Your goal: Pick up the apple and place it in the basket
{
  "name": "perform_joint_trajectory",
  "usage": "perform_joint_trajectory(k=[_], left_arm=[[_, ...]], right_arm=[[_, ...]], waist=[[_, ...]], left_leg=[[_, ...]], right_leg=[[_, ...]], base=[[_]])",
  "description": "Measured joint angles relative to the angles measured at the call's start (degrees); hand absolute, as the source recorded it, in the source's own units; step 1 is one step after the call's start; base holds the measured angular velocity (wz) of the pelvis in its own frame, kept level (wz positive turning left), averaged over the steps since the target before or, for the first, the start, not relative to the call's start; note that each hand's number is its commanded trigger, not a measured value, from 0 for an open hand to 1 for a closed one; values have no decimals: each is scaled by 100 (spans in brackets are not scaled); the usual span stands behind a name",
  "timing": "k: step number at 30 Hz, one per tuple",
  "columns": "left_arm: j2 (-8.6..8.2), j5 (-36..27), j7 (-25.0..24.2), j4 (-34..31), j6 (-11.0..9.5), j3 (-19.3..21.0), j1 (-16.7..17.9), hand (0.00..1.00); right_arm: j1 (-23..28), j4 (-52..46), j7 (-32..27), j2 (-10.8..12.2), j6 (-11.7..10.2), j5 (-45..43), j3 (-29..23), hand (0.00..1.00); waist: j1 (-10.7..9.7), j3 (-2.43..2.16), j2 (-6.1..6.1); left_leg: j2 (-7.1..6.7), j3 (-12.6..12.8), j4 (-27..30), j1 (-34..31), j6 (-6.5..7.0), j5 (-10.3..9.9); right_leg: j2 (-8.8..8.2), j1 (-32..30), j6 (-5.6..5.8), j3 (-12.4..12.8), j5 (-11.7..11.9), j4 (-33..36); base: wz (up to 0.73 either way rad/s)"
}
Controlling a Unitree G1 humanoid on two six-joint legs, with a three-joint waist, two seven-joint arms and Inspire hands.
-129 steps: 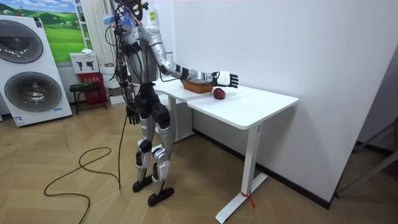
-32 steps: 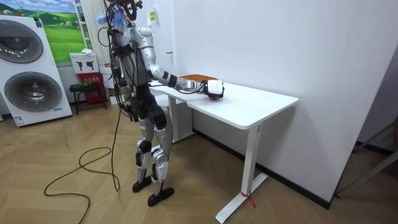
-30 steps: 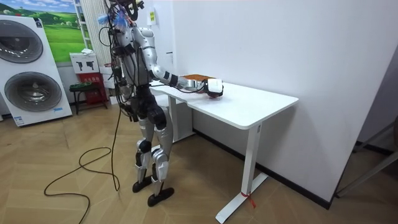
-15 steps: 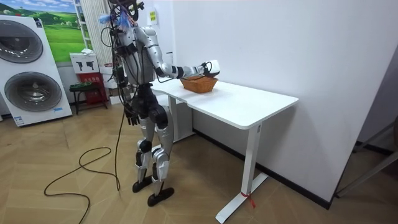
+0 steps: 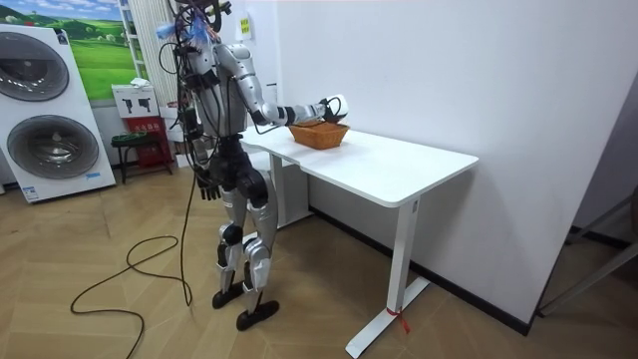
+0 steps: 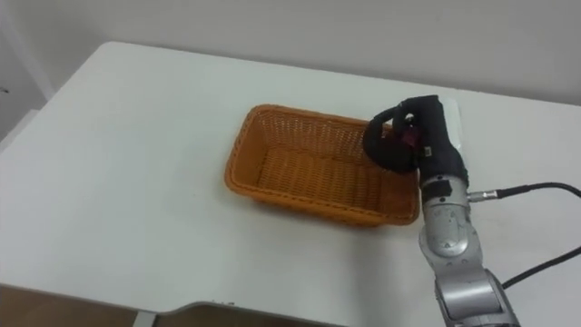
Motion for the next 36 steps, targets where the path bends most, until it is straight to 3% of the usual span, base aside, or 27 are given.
perform_joint_trajectory(k=[7, 15, 21, 30, 36], left_arm=[[-7, 0, 0, -1, -2, -120, -14, 0], [-7, 3, -12, -1, -3, -214, -118, 0], [-8, 4, -59, -1, -19, -214, -119, 0], [-7, 125, -54, 0, -43, -203, -107, 0], [-3, 124, -7, -81, -38, -195, -20, 0]], right_arm=[[-98, -116, 190, 0, 0, -36, 159, 0], [-98, -109, 355, -2, 0, -31, 417, 0], [-97, -109, 416, -3, -2, -31, 455, 0], [-97, -110, 403, -21, -24, 43, 439, 0], [-86, -117, 220, -27, -25, 225, 373, 0]], waist=[[55, -29, -54], [243, 21, -19], [265, 24, -11], [221, -37, -89], [100, -45, -115]], left_leg=[[-10, -121, 54, 7, -1, 3], [-7, -165, 48, 6, -1, 3], [-12, -167, 47, -24, -3, 4], [-11, -181, 46, 20, -8, 8], [-12, -196, 69, 57, -8, 8]], right_leg=[[-6, 50, 0, -111, 0, -9], [-1, 73, 0, -108, 0, -33], [0, 82, 0, -110, 0, -105], [5, 133, 0, -102, 0, -109], [1, 188, 0, -84, 0, -115]], base=[[8], [3], [0], [0], [3]])
